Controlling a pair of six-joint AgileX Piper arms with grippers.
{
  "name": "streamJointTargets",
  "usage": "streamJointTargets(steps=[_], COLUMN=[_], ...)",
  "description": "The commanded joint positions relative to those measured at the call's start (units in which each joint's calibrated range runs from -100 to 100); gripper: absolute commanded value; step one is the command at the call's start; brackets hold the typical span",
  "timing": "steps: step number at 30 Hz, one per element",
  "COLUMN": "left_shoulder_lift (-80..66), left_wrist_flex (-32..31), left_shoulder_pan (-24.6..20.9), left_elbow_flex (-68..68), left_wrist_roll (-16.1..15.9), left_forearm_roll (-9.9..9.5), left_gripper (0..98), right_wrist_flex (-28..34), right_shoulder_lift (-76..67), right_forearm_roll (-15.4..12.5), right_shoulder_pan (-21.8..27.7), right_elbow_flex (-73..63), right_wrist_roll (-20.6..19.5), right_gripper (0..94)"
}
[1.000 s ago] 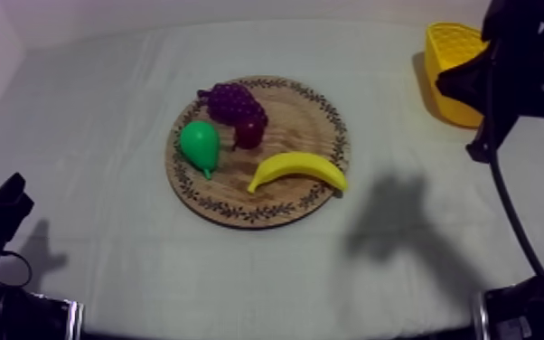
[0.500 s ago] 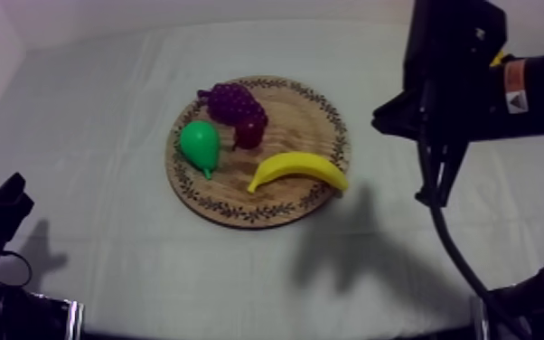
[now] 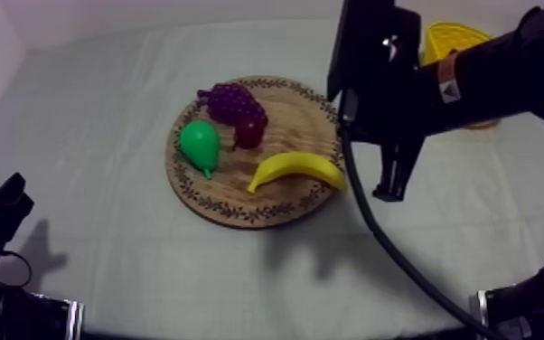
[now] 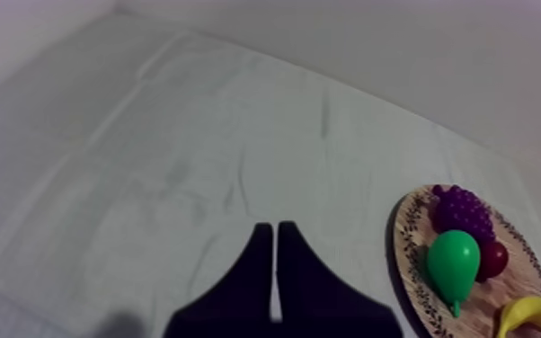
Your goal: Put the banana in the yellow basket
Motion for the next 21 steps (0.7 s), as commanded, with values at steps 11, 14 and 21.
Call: streamJointTargets(steps=[11,14,21], left_shoulder_lift=[0.0,0.0,0.0], left_wrist_flex=[0.0,0.0,0.0], left_shoulder_pan=[0.0,0.0,0.0], left_elbow_flex=[0.0,0.0,0.0], left_wrist_roll=[0.0,0.0,0.0], left_forearm_roll=[-0.01,-0.01,-0.01], left_gripper=[0.1,0.1,0.1], right_wrist_flex=[-2.8,-3.0,-3.7], right_shoulder_lift=[0.2,0.1,1.2], right_forearm_roll=[-2.8,-3.2,-3.6], right_shoulder_pan=[0.9,0.6,0.1], right_elbow_flex=[1.7,1.9,2.2], right_wrist_roll=[2.4,2.8,3.5], right_gripper=[58.6,55.3,51.8])
